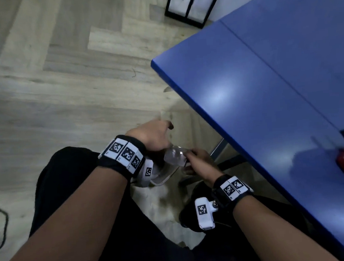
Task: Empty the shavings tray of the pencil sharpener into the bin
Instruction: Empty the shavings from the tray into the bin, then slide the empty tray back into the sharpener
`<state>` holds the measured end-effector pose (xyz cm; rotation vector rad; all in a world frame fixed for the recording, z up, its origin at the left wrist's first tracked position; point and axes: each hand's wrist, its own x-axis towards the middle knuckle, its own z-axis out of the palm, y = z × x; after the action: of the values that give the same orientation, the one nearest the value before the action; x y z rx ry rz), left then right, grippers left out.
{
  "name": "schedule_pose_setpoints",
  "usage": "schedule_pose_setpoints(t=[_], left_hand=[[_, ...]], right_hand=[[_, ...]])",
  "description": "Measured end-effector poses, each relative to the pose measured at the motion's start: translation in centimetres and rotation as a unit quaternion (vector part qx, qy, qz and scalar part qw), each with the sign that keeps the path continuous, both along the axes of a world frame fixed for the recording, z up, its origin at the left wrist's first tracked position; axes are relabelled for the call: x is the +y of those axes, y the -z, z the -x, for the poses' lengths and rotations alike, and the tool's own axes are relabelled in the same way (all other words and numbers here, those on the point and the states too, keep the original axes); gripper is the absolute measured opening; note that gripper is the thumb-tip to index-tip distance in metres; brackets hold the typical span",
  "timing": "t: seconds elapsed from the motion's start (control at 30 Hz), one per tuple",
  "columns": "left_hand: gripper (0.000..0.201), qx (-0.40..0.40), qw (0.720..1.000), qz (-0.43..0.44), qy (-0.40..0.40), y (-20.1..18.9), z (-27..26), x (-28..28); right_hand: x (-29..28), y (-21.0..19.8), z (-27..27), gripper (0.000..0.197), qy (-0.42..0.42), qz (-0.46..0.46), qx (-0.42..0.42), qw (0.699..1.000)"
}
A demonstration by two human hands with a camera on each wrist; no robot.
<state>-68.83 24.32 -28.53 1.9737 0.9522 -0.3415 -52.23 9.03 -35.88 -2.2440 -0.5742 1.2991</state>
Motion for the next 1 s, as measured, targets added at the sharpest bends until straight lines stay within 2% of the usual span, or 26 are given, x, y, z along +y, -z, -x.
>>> schedule_pose_setpoints(t=[0.07, 0.17, 0.23, 0.33, 0.43, 0.53, 0.7, 0.8, 0.87, 0.93, 1.0], left_hand=[[0.089, 0.032, 0.996, -0.017, 0.077, -1.8, -0.6, -1.9], [0.114, 0.076, 0.977, -0.063, 0.190, -3.9, -0.7, -4.3], [0.120, 0.079, 0.964, -0.082, 0.239, -5.4, 0.0, -5.6], [0.094, 0.028, 0.959, -0.118, 0.256, -8.4, 1.6, -7.4], [0.066, -0.017, 0.960, -0.131, 0.248, -11.2, 2.8, -9.0], [0.055, -0.060, 0.961, -0.127, 0.238, -14.5, 3.1, -11.0], [0.055, -0.114, 0.939, -0.173, 0.274, -20.2, 1.4, -15.0], [0.053, -0.130, 0.918, -0.203, 0.314, -23.5, -1.1, -17.7], [0.055, -0.128, 0.901, -0.226, 0.346, -25.2, -3.3, -19.4], [0.059, -0.130, 0.888, -0.235, 0.372, -26.5, -5.8, -21.0], [0.062, -0.133, 0.877, -0.237, 0.396, -27.5, -8.3, -22.5]], right_hand=[[-1.3, -2.6, 0.4, 0.026, 0.012, -0.020, 0.041, 0.999], [-3.2, -6.7, 1.6, 0.027, 0.016, -0.048, 0.085, 0.995], [-4.5, -9.3, 2.6, 0.028, 0.019, -0.069, 0.123, 0.990], [-6.8, -12.5, 3.9, 0.031, 0.014, -0.090, 0.172, 0.981], [-9.3, -15.7, 4.7, 0.032, 0.016, -0.124, 0.178, 0.976], [-12.3, -19.1, 4.3, 0.034, 0.017, -0.155, 0.162, 0.974], [-18.7, -24.9, 2.8, 0.033, 0.011, -0.219, 0.111, 0.969], [-23.0, -27.9, 1.6, 0.030, -0.011, -0.267, 0.021, 0.963], [-25.8, -29.2, 0.6, 0.048, -0.033, -0.279, -0.031, 0.959], [-28.3, -29.9, -0.3, 0.066, -0.021, -0.293, -0.053, 0.954], [-30.3, -30.1, -1.5, 0.073, -0.004, -0.309, -0.120, 0.944]])
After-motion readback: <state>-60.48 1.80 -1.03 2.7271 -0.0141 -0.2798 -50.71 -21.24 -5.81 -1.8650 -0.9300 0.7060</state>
